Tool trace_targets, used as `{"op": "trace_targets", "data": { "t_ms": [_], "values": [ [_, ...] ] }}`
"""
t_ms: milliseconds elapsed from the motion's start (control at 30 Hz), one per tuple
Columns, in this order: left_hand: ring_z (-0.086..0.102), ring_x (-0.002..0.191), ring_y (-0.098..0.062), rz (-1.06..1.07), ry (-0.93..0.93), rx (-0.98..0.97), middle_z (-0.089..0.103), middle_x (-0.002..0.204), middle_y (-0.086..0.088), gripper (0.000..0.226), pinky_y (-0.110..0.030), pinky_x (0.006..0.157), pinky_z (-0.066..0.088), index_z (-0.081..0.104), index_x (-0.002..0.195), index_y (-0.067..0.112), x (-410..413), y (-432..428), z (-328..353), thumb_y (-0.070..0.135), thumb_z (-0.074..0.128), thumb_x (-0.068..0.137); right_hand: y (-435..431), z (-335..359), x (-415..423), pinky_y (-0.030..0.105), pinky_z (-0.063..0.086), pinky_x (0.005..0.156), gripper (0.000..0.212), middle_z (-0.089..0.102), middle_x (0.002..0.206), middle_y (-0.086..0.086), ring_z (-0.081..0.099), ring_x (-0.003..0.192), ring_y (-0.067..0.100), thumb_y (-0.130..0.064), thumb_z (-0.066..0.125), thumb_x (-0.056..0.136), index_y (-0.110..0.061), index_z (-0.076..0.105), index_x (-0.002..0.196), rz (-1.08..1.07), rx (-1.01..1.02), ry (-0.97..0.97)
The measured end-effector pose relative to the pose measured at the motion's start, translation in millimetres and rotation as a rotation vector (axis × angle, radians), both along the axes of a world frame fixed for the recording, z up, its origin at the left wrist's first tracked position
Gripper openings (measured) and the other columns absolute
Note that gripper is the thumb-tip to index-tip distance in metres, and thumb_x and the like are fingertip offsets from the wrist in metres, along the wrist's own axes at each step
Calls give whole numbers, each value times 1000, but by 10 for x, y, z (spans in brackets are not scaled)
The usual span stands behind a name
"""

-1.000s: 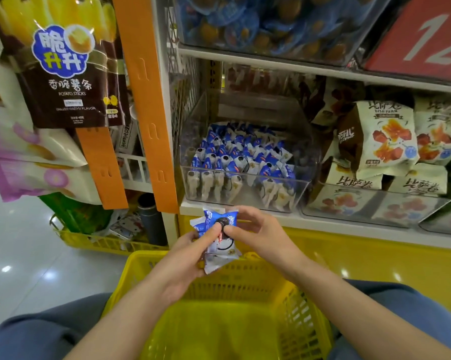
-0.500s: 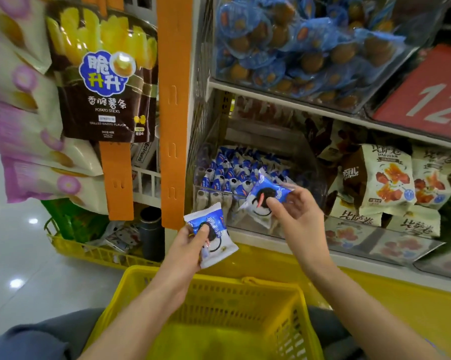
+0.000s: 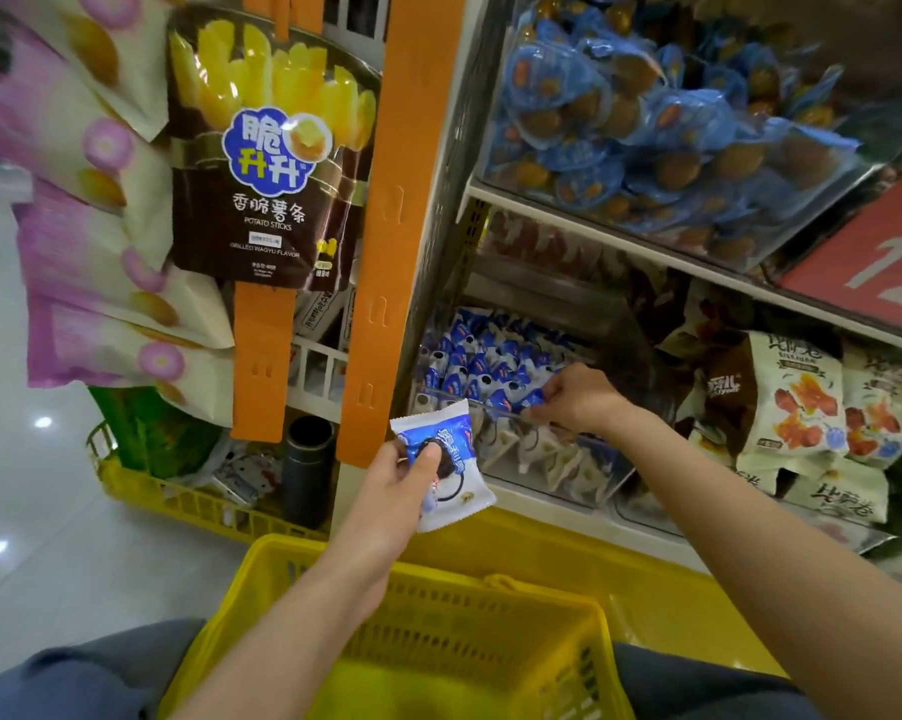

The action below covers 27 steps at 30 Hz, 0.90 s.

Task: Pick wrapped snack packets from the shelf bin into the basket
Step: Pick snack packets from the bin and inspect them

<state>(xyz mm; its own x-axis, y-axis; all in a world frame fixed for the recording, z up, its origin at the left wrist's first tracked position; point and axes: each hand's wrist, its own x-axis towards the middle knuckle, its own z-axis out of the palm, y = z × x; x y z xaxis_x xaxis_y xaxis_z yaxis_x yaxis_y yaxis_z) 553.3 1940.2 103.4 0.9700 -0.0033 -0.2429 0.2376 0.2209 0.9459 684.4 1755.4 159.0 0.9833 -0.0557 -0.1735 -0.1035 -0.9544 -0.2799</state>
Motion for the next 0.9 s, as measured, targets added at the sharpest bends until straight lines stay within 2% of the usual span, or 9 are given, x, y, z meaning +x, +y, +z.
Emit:
{"op": "trace_targets", "data": {
  "t_ms": [100, 167, 267, 367, 433, 500, 600, 733, 900],
  "values": [
    [55, 114, -19, -17, -13, 8, 59, 120, -4, 35, -47, 104, 39, 46, 126, 23, 5, -1, 16, 37, 45, 95, 38, -113, 75, 31, 57, 75, 29, 67, 85, 13, 68, 71, 22, -30, 71, 81, -4, 67, 93, -33, 170, 4],
    [55, 115, -18, -36, -27, 13, 60, 119, -2, 34, -47, 105, 39, 46, 127, 25, 7, 3, 31, 36, 45, 95, 41, -166, 85, 27, 59, 65, 30, 68, 90, 10, 70, 68, 18, -28, 70, 82, -2, 65, 97, -61, 292, 76],
    [56, 112, -15, -67, -58, 31, 61, 114, 1, 34, -44, 103, 42, 46, 128, 27, 0, 0, 41, 35, 46, 94, 30, -156, 72, 23, 57, 60, 23, 67, 92, 13, 69, 70, 18, -27, 67, 85, -4, 65, 86, -73, 353, 108],
    [57, 111, -14, -83, -61, 51, 61, 113, 1, 33, -42, 101, 44, 45, 127, 27, -9, -11, 36, 34, 46, 94, 59, -151, -12, 33, 51, 79, 27, 68, 97, 13, 64, 85, 22, -30, 56, 91, -6, 65, 99, -31, 198, -183],
    [57, 111, -15, -85, -53, 68, 61, 114, 0, 32, -42, 101, 44, 45, 126, 27, -10, -16, 18, 34, 46, 94, 129, -142, -250, 28, 50, 76, 18, 66, 90, 1, 60, 80, 13, -28, 52, 94, -15, 63, 99, 63, 305, -475],
    [58, 109, -14, -95, -46, 87, 62, 114, 0, 29, -39, 98, 46, 45, 123, 28, -10, -21, -9, 33, 47, 94, 194, -167, -550, 18, 46, 64, 17, 64, 82, -5, 57, 72, 7, -30, 49, 94, -19, 62, 93, 202, 446, -554],
    [60, 102, -7, -165, -37, 104, 64, 109, 3, 21, -27, 84, 48, 49, 116, 30, -30, -48, -59, 31, 47, 95, 277, -325, -937, 18, 48, 65, 18, 66, 84, -7, 60, 75, 4, -34, 50, 92, -24, 64, 94, 300, 607, -326],
    [61, 75, 7, -243, -65, 201, 65, 91, 10, 18, -10, 62, 46, 52, 112, 25, -76, -109, -149, 19, 51, 95, 269, -536, -1092, 23, 50, 65, 12, 68, 78, 2, 61, 69, 7, -17, 60, 89, -8, 67, 87, 177, 865, -159],
    [66, 89, -8, -242, -93, 234, 65, 106, -5, 18, -14, 65, 50, 56, 108, 15, -81, -143, -249, 15, 59, 90, 225, -720, -1161, 17, 50, 51, 10, 69, 65, -1, 65, 58, 6, -13, 62, 86, -11, 65, 77, 16, 1117, -21]
  ]
}}
